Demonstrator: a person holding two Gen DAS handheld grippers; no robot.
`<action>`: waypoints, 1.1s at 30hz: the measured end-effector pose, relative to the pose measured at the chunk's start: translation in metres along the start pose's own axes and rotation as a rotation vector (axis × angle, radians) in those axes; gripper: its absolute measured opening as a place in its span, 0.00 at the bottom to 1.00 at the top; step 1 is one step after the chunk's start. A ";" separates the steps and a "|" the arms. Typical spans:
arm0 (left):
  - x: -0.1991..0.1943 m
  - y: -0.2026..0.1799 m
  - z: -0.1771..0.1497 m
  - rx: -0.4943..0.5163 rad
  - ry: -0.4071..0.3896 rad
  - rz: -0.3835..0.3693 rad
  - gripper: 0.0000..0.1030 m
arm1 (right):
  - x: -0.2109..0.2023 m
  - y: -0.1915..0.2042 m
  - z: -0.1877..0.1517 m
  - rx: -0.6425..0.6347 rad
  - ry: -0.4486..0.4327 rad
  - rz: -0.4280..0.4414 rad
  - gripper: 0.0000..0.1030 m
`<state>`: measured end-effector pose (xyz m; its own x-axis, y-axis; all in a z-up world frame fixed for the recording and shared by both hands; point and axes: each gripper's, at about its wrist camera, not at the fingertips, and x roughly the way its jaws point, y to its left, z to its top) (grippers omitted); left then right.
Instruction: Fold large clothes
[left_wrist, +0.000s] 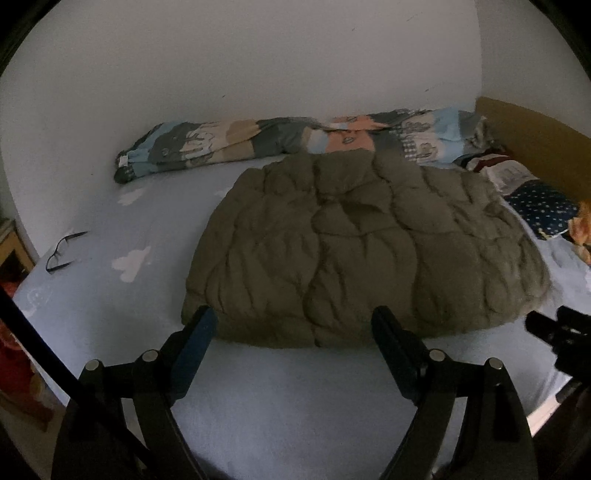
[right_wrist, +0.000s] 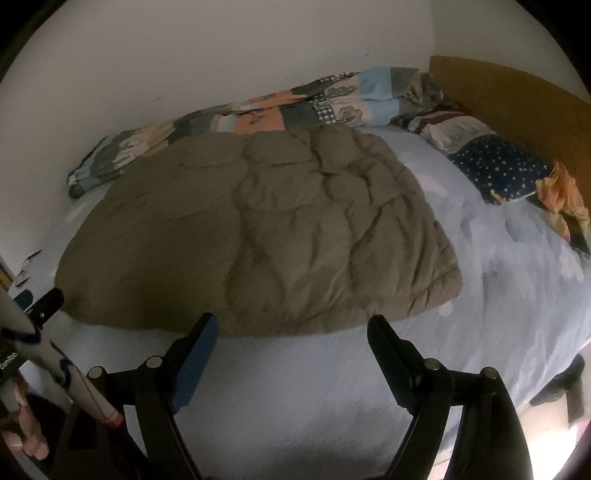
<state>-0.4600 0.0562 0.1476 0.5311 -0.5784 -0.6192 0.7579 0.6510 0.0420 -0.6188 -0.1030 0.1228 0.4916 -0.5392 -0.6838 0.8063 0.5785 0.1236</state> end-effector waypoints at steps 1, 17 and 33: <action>-0.006 -0.001 -0.001 0.001 -0.009 -0.012 0.83 | -0.004 0.003 -0.003 0.002 0.010 0.008 0.85; -0.138 -0.004 0.016 0.022 -0.249 -0.088 0.89 | -0.105 0.018 0.014 0.063 -0.060 0.061 0.86; -0.276 0.004 0.077 0.028 -0.405 0.029 0.97 | -0.295 0.015 0.046 0.016 -0.429 0.026 0.97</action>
<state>-0.5740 0.1808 0.3784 0.6542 -0.7106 -0.2591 0.7477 0.6593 0.0795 -0.7368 0.0362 0.3591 0.6011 -0.7325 -0.3197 0.7954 0.5873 0.1499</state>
